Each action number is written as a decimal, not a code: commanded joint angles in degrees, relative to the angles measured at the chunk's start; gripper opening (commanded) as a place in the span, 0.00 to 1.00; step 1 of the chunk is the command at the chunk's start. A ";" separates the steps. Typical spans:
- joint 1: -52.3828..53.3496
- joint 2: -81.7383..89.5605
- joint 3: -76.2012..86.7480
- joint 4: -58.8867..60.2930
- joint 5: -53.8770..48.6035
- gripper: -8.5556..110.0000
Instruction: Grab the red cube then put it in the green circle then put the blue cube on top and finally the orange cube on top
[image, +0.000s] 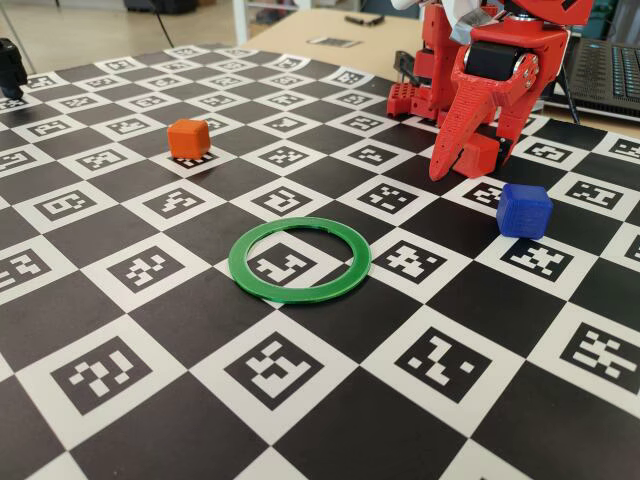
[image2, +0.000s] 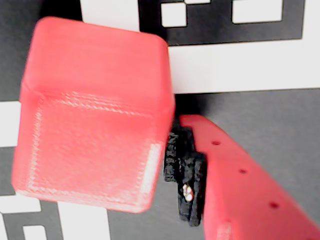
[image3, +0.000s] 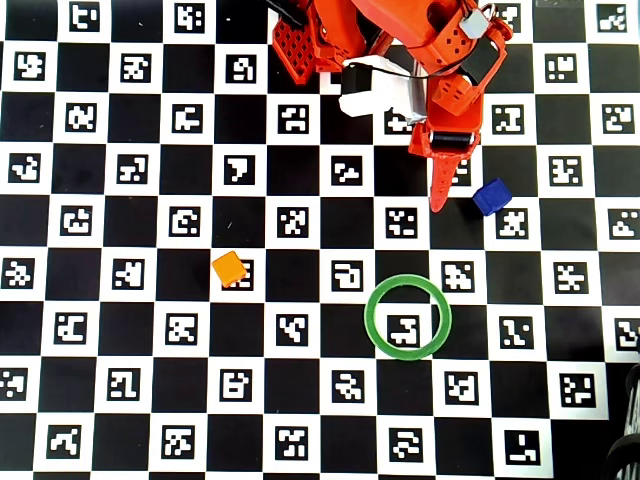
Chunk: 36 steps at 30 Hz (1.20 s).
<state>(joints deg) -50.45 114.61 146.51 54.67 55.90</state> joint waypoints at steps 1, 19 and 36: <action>0.97 -0.09 0.44 0.44 5.01 0.59; 2.81 -0.53 0.44 2.20 4.75 0.56; 3.43 -0.35 0.79 1.76 3.96 0.28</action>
<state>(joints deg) -47.29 113.99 146.43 55.11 56.43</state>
